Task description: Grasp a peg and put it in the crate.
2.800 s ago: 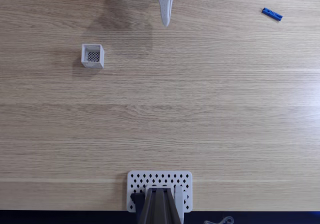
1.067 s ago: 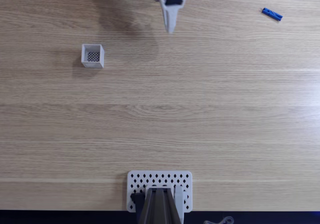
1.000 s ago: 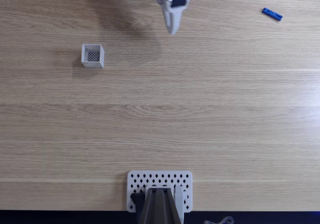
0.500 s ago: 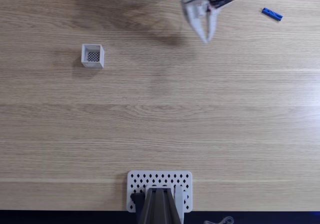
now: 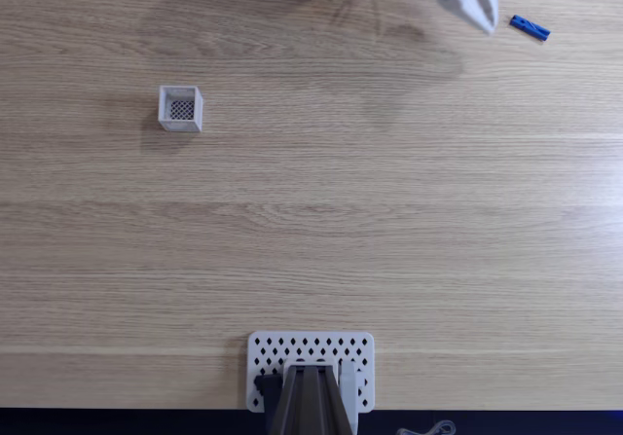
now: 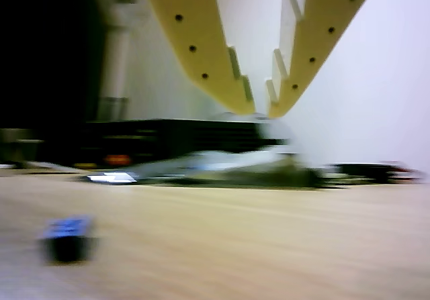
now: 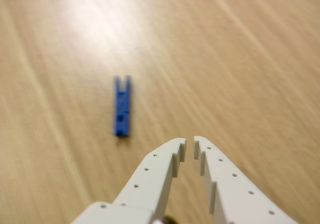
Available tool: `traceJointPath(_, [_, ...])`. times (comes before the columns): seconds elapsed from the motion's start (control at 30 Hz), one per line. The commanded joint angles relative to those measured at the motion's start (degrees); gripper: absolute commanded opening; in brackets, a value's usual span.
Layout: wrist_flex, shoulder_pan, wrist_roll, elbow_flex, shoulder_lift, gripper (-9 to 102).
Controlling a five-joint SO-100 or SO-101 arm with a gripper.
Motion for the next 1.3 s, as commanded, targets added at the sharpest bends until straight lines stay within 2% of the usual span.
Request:
traceJointPath(0.0, [-1.41,-4.22,4.31,0.44,6.15,0])
traceJointPath(0.2, [-2.02,-9.05,6.5,5.62,10.37,0])
traceJointPath(0.37, [-2.02,-9.23,6.68,7.82,10.28,0])
traceJointPath(0.63, [-2.11,-9.76,7.29,5.1,9.49,15])
traceJointPath(0.83, [-2.37,-9.05,7.29,-3.6,-3.52,13])
traceJointPath(1.0, [-8.53,-8.61,7.56,-9.4,-11.95,13])
traceJointPath(1.27, [-13.18,-7.47,7.65,-13.1,-21.88,14])
